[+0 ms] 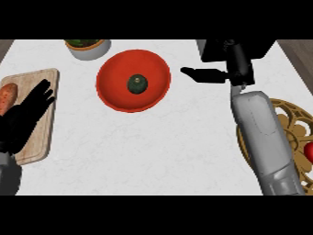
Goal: Pick the squash from the placemat and place it in the bowl
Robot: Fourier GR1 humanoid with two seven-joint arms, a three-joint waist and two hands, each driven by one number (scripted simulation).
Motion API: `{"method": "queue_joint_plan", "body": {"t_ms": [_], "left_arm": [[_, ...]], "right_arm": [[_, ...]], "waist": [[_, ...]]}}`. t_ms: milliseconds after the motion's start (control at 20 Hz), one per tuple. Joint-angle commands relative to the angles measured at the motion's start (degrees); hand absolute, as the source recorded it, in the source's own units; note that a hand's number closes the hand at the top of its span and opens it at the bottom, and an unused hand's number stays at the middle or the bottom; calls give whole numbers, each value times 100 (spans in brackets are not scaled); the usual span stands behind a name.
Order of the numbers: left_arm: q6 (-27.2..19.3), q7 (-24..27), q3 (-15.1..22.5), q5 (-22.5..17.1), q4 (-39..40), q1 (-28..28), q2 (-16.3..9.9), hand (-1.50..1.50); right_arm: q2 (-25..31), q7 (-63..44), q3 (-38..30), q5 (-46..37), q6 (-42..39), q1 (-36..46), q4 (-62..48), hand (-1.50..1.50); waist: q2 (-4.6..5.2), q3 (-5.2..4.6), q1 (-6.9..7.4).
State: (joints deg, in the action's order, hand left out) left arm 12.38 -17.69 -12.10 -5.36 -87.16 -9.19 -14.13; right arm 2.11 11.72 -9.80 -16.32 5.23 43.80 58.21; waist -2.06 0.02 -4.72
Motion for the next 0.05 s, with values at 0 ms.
{"method": "queue_joint_plan", "body": {"t_ms": [0], "left_arm": [[79,14,-109,-41,7,86,-133,0]], "right_arm": [[-93,-94,404,148,-515,-1143,1495,150]], "waist": [[2,-7,-64]]}}
